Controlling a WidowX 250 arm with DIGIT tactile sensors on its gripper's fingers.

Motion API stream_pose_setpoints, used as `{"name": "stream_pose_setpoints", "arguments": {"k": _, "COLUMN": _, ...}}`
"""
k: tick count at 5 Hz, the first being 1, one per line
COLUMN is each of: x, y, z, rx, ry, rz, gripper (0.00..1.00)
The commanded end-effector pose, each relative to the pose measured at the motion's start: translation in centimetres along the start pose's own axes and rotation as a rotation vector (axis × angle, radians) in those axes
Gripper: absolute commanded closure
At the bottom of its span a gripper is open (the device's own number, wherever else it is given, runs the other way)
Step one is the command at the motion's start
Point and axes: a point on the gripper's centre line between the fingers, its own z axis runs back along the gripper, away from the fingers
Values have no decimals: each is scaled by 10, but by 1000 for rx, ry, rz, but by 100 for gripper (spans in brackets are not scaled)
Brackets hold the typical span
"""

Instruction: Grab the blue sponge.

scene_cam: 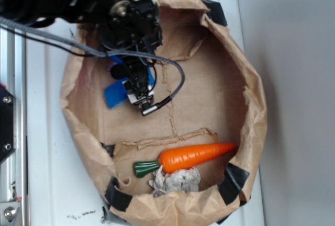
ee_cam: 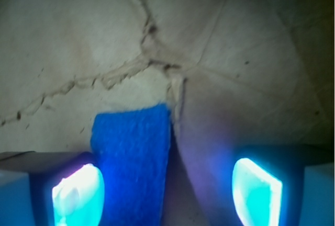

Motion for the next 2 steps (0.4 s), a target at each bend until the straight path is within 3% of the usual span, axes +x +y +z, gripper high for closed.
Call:
{"name": "stream_pose_setpoints", "arguments": {"k": 1, "x": -1, "y": 3, "z": -12, "rx": 54, "ry": -95, "rz": -18, "gripper": 0}}
{"name": "stream_pose_setpoints", "arguments": {"k": 2, "x": -8, "y": 1, "z": -31, "rx": 101, "ry": -125, "rz": -22, "gripper": 0}}
